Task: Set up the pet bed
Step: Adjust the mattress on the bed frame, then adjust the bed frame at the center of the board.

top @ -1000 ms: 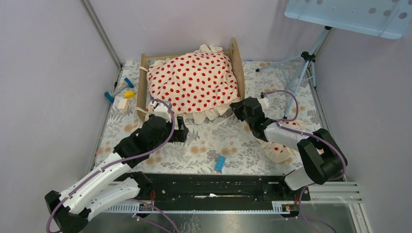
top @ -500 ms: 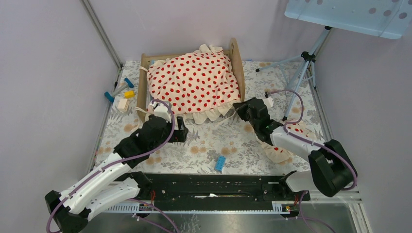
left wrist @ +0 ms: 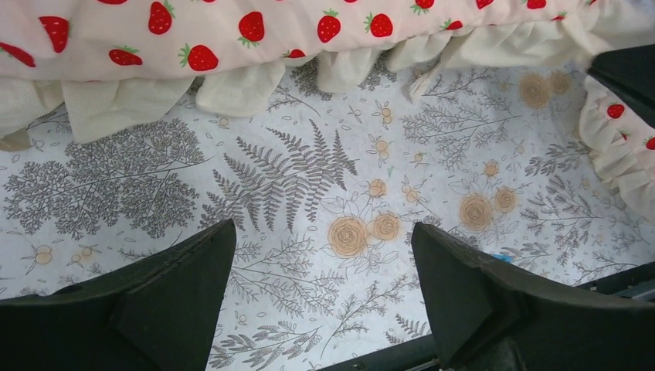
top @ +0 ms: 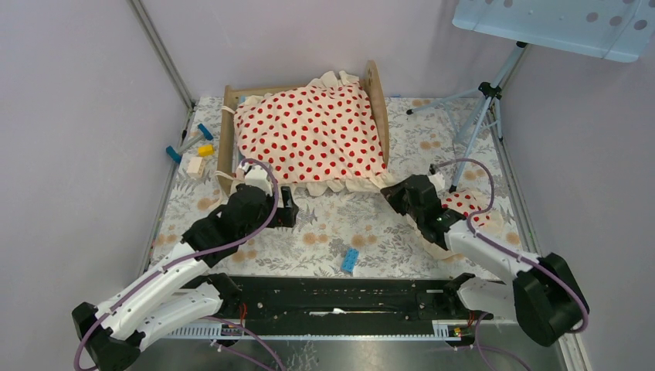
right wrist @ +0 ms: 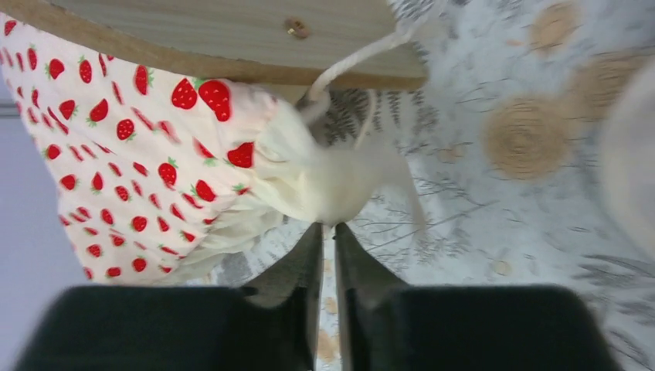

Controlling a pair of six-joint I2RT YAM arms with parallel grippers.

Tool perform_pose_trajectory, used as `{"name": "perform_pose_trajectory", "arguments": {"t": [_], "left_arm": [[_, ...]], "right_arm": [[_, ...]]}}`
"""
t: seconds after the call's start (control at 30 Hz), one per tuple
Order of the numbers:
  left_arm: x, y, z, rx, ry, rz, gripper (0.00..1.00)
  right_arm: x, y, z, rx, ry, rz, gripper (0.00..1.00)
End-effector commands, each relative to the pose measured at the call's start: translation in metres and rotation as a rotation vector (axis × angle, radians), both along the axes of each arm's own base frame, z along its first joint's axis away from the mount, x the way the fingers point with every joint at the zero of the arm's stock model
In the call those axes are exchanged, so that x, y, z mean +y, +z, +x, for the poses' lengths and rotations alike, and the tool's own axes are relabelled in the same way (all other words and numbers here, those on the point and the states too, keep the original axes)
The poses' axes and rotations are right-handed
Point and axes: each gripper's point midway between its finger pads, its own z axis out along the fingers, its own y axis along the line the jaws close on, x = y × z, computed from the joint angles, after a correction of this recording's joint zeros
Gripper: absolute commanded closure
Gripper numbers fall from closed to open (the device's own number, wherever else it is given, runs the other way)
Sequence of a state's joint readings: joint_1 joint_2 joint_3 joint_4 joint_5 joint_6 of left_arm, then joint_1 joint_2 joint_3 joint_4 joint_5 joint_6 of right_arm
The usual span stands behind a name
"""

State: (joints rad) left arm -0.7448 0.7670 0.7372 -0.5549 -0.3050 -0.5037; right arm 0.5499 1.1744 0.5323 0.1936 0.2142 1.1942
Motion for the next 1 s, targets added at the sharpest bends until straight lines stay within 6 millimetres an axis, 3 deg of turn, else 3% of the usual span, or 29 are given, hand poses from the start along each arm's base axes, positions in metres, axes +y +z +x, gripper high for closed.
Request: {"name": "perform_pose_trajectory", "arguments": {"t": [0.0, 0.1, 0.23, 0.37, 0.47, 0.63, 0.77, 0.97], "left_arm": [[0.010, 0.018, 0.007, -0.038, 0.067, 0.001, 0.09], [0.016, 0.027, 0.010, -0.057, 0.101, 0.011, 0.02], [0.022, 0.036, 0.015, -0.069, 0.131, 0.044, 0.01], [0.031, 0.054, 0.025, -0.081, 0.178, 0.076, 0.01], [0.043, 0.075, 0.040, -0.102, 0.222, 0.099, 0.01], [0.076, 0.101, 0.065, -0.096, 0.329, 0.084, 0.01], [0.088, 0.107, 0.067, -0.089, 0.351, 0.059, 0.01], [0.106, 0.096, 0.058, -0.058, 0.398, 0.113, 0.01]], "right_arm": [[-0.048, 0.013, -0.010, -0.038, -0.125, -0.179, 0.68], [-0.068, 0.040, -0.006, -0.103, -0.159, -0.293, 0.46], [-0.069, 0.072, 0.005, -0.190, -0.108, -0.401, 0.36], [-0.042, 0.101, 0.021, -0.314, 0.064, -0.473, 0.23], [-0.022, 0.113, 0.038, -0.337, 0.179, -0.548, 0.14], [-0.012, 0.127, 0.076, -0.308, 0.212, -0.666, 0.12], [-0.030, 0.115, 0.106, -0.209, 0.172, -0.712, 0.20], [-0.072, 0.109, 0.132, -0.186, 0.171, -0.696, 0.32]]}}
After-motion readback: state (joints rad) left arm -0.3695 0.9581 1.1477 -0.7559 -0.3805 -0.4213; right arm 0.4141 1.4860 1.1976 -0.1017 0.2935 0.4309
